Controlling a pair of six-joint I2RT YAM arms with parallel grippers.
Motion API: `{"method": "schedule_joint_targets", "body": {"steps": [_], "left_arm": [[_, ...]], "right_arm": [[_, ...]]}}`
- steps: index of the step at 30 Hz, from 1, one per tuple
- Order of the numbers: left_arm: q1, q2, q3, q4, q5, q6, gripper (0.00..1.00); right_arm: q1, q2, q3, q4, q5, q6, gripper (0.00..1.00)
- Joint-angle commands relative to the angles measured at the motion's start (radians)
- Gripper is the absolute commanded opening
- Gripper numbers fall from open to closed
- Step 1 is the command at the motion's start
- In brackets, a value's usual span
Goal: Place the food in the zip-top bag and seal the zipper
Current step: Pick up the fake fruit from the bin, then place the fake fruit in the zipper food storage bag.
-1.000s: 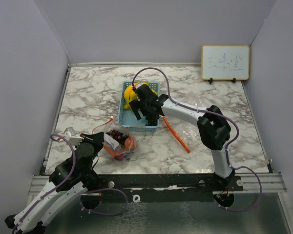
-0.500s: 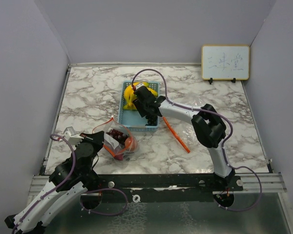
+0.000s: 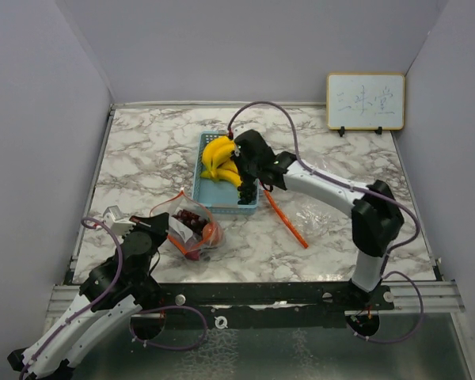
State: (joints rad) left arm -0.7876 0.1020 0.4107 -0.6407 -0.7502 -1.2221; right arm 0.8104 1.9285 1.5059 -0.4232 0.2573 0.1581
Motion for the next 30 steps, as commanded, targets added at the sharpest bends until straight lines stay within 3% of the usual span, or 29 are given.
{"method": "schedule_joint_targets", "body": {"steps": [1,7,14,21,30], "left_arm": [[-0.001,0.008,-0.007,0.001,-0.001,-0.007,0.00],[-0.001,0.031,-0.001,0.013,0.000,-0.003,0.00],[-0.001,0.081,0.000,0.081,0.031,0.007,0.00],[-0.002,0.135,0.040,0.108,0.046,0.033,0.00],[-0.002,0.115,0.036,0.113,0.048,0.032,0.00]], "right_arm": [[0.015,-0.266,-0.050,0.052,-0.221,-0.011,0.03],[0.051,-0.444,-0.012,0.071,-0.421,-0.012,0.03],[0.082,-0.516,0.014,0.177,-0.685,0.040,0.03],[0.132,-0.481,-0.022,0.332,-0.804,0.104,0.02],[0.177,-0.393,-0.027,0.448,-0.837,0.149,0.02]]}}
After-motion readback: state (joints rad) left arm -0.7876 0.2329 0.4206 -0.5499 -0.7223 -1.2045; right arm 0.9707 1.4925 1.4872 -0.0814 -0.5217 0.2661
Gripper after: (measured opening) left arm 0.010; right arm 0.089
